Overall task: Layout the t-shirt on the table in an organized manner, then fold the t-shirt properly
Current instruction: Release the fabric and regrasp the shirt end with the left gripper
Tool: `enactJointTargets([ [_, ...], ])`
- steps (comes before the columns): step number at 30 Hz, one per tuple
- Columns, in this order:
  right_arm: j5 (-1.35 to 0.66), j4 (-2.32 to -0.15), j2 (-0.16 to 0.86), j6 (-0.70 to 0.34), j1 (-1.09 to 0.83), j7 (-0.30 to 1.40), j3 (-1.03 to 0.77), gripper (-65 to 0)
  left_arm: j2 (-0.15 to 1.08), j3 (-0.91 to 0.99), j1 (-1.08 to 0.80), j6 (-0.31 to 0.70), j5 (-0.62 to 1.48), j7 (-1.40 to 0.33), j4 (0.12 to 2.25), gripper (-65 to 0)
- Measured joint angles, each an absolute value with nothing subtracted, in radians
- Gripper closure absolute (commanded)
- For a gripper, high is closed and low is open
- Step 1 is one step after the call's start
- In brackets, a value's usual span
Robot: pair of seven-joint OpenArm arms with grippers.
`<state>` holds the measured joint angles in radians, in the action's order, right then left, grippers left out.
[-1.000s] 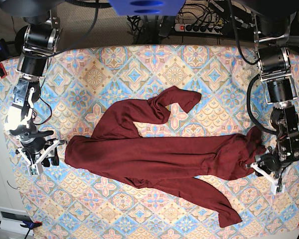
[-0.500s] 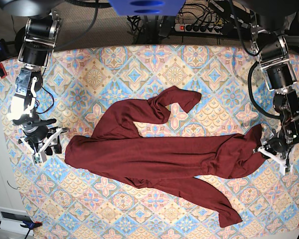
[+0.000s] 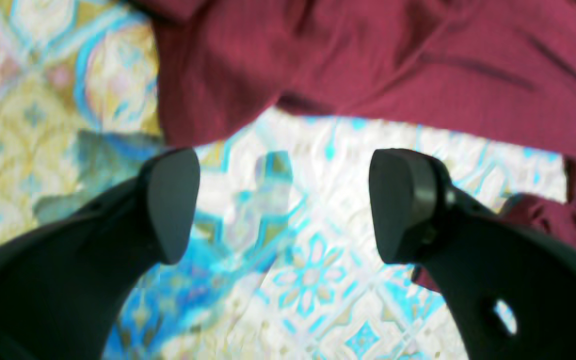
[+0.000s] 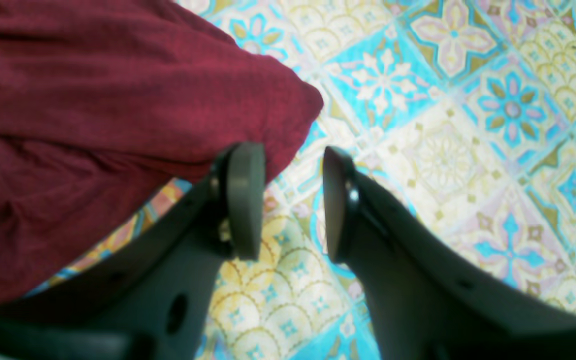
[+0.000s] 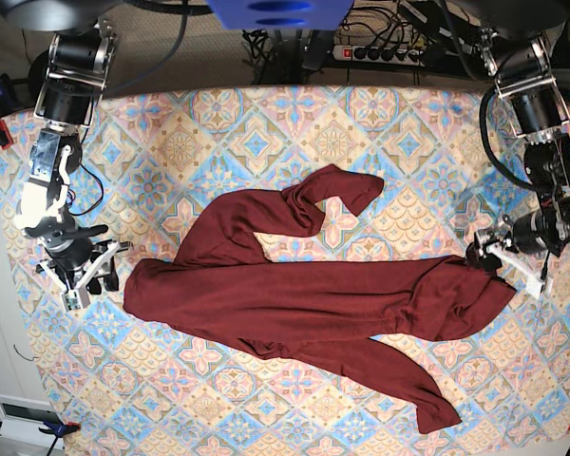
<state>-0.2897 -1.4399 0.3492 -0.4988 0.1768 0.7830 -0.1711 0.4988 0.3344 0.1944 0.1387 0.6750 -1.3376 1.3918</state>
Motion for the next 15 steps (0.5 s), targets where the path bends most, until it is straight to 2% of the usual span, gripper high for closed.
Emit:
enactJointTargets([
  [6,-0.289,-1.44,0.349,-0.5,0.177,0.783,-0.171,-19.1,0.463,0.335,0.154,0.146,0.667,-1.299,1.391,-51.9],
  [15,-0.289,-1.439,0.349,-0.499,0.177,0.786,-0.168,-19.1,0.41,0.336,0.172,0.14,0.512,-1.18,1.287,-51.9],
])
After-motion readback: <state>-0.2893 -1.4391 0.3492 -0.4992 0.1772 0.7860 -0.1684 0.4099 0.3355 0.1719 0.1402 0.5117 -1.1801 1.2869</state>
